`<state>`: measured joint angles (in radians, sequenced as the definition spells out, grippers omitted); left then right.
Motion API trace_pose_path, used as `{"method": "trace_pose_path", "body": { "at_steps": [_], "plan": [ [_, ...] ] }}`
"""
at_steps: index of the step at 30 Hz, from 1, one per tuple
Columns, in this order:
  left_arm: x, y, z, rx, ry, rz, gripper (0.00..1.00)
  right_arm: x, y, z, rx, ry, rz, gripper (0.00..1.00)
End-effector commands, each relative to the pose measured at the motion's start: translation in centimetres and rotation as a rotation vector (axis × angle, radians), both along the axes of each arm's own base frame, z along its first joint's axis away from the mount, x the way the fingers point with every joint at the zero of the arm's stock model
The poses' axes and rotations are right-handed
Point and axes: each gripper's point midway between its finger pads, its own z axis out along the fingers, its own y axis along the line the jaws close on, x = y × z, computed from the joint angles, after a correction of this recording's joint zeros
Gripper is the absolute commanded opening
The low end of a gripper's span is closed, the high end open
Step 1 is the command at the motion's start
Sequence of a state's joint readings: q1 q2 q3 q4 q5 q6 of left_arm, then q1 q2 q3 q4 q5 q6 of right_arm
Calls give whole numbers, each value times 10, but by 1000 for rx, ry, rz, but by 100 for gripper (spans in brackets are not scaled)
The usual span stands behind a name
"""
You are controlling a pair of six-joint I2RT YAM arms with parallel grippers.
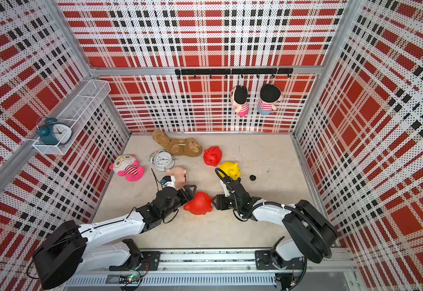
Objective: Open piggy banks
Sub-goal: Adjust the piggy bank at the center of the board.
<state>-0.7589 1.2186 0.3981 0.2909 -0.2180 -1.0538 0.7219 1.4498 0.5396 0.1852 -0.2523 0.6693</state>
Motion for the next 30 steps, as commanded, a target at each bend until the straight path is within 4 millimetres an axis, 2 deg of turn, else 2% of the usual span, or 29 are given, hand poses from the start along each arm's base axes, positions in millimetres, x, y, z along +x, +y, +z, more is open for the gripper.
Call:
{"method": "trace_pose_path", "body": {
  "at_steps": [1, 11, 16, 19, 23, 24, 27, 28, 30],
  "plan": [
    [0, 4, -14, -43, 25, 38, 83, 0, 14, 12, 66, -17, 18, 55],
    [2, 17, -42, -42, 85, 67, 75, -5, 45, 43, 186, -52, 101, 55],
    [-4, 35, -57, -54, 117, 109, 74, -4, 60, 57, 234, -70, 138, 54],
    [-5, 44, -60, -48, 117, 127, 70, -3, 61, 61, 232, -83, 139, 54],
    [-2, 42, -58, -29, 108, 110, 64, -2, 55, 71, 184, -153, 158, 54],
    [-2, 42, -59, -22, 111, 109, 64, -3, 54, 76, 166, -179, 177, 55],
    [0, 44, -61, -16, 114, 110, 64, -8, 55, 87, 114, -263, 262, 68],
    [1, 44, -59, -15, 108, 109, 64, -9, 56, 87, 92, -277, 292, 72],
    [1, 43, -56, -19, 104, 99, 64, -12, 59, 82, 42, -283, 341, 76]
  ]
}}
